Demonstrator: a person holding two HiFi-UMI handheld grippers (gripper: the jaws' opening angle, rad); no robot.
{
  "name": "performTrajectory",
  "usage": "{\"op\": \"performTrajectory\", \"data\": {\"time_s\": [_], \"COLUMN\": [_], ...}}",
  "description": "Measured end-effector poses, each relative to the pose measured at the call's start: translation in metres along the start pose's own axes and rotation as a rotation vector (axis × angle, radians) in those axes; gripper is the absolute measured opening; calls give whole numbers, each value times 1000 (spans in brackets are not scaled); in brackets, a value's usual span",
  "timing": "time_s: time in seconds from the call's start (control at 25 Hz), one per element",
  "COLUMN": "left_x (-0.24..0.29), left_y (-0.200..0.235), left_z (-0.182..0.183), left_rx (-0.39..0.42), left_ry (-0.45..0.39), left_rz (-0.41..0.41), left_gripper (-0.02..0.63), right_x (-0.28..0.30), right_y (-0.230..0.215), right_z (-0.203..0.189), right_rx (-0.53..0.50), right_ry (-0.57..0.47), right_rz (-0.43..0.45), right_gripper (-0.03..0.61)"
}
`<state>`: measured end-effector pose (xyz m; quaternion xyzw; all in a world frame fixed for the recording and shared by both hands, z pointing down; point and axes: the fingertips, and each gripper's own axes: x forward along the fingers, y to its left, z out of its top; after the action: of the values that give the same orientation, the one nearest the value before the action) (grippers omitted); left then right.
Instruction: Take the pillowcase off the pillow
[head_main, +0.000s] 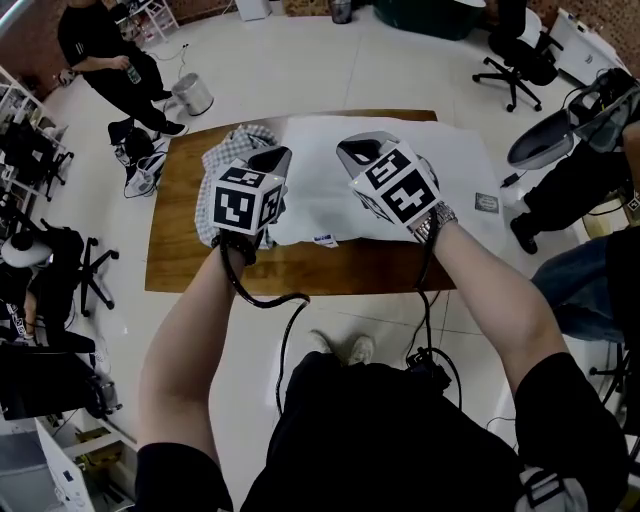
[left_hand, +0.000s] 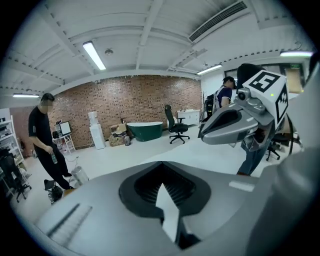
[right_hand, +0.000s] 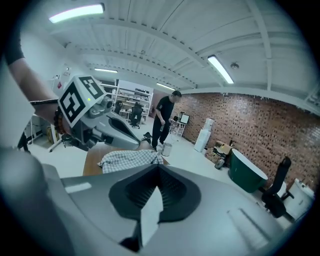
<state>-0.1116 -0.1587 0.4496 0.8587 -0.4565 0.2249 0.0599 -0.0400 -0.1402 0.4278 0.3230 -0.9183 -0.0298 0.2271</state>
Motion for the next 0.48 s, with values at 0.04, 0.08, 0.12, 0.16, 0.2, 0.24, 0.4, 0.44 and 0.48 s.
{"op": "performTrajectory", "data": {"time_s": [0.04, 0.08, 0.12, 0.16, 0.2, 0.24, 0.4, 0.44, 0.48], "left_x": [-4, -8, -12, -18, -24, -29, -48, -52, -56], "left_y": [-7, -13, -18, -22, -24, -26, -35, -37, -38], "left_z": [2, 4, 7, 10, 13, 15, 19, 19, 19], "left_rx": [13, 22, 27, 27, 25, 19, -1, 0, -1], "left_ry": [-9, -18, -29, -41, -51, -60, -88, -93, -99], "left_rz": [-7, -12, -16, -19, -21, -23, -35, -37, -39], "left_gripper": [5, 5, 5, 4, 5, 3, 3, 3, 3], "right_x": [-3, -6, -9, -11, -14, -16, -26, -28, -30], "right_y": [3, 6, 10, 14, 17, 21, 33, 36, 40], "right_z": [2, 4, 5, 7, 9, 12, 21, 23, 24], "right_rx": [3, 6, 10, 16, 21, 27, 58, 68, 77], "right_ry": [-12, -25, -36, -46, -55, -64, -97, -103, -107], "right_rz": [-3, -7, -8, -9, -9, -10, -23, -24, -25], "right_gripper": [0, 1, 2, 1, 1, 0, 0, 0, 0]}}
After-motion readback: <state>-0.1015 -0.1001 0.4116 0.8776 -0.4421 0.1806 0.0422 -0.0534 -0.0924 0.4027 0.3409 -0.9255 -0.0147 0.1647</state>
